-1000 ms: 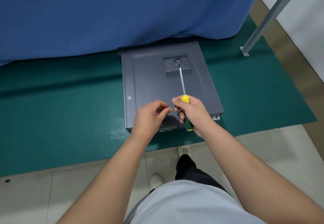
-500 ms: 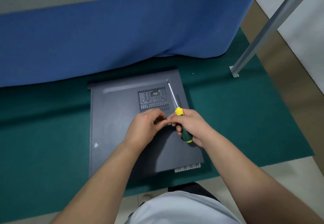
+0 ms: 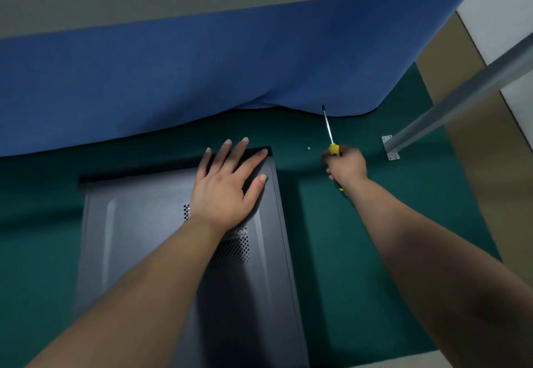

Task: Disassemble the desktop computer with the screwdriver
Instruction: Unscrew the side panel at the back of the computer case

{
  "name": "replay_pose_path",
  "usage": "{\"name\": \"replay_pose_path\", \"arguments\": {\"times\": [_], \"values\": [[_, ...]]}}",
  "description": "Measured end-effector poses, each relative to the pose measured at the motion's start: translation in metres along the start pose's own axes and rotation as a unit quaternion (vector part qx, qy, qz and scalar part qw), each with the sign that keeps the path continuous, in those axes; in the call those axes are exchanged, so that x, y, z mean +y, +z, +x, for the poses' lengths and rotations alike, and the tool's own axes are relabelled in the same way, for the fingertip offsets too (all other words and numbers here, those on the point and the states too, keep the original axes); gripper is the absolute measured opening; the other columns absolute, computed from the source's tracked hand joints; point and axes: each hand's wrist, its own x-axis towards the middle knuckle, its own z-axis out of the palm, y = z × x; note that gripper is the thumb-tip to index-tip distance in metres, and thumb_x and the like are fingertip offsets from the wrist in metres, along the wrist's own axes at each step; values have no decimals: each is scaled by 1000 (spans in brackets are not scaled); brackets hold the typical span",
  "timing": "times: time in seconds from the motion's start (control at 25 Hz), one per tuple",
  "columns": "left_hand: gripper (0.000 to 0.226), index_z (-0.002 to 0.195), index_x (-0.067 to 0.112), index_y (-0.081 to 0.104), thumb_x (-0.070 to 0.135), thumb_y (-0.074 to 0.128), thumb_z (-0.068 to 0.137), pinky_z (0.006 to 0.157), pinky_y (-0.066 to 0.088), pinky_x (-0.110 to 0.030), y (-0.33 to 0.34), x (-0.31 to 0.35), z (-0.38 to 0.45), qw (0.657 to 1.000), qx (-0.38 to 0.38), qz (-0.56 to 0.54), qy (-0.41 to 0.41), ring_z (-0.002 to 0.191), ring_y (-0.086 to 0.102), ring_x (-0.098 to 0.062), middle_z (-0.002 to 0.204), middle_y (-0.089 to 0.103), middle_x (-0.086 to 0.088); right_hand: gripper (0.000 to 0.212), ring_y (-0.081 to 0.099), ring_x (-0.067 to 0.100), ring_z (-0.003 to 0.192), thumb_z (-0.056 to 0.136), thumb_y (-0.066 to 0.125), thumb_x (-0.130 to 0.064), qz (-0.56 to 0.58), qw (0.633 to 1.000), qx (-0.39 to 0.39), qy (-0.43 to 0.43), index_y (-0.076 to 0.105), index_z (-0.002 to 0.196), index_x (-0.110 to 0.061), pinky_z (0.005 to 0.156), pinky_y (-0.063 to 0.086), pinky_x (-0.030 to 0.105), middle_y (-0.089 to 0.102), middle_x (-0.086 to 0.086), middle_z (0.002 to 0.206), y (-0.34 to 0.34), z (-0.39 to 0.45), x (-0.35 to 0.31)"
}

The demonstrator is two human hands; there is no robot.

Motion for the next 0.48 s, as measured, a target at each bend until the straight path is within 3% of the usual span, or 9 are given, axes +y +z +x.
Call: {"name": "replay_pose_path", "arguments": {"times": [0.2, 0.48], "values": [[50, 153, 51, 34, 60, 32, 103, 126, 14, -49, 11, -4, 1, 999, 47, 25, 9, 153, 29, -20, 162, 39, 10, 23, 47, 17, 59, 92, 57, -27, -112, 991, 16, -76, 54, 69, -22, 49, 34, 27, 54, -6, 65, 28, 48, -3], [49, 151, 50, 40, 56, 36, 103, 125, 18, -51, 10, -2, 0, 997, 68, 29, 16, 151, 34, -21, 159, 44, 8, 16, 62, 28, 91, 93, 60, -20, -149, 979, 27, -136, 75, 98, -19, 74, 53, 35, 69, 6, 101, 35, 58, 10]]}}
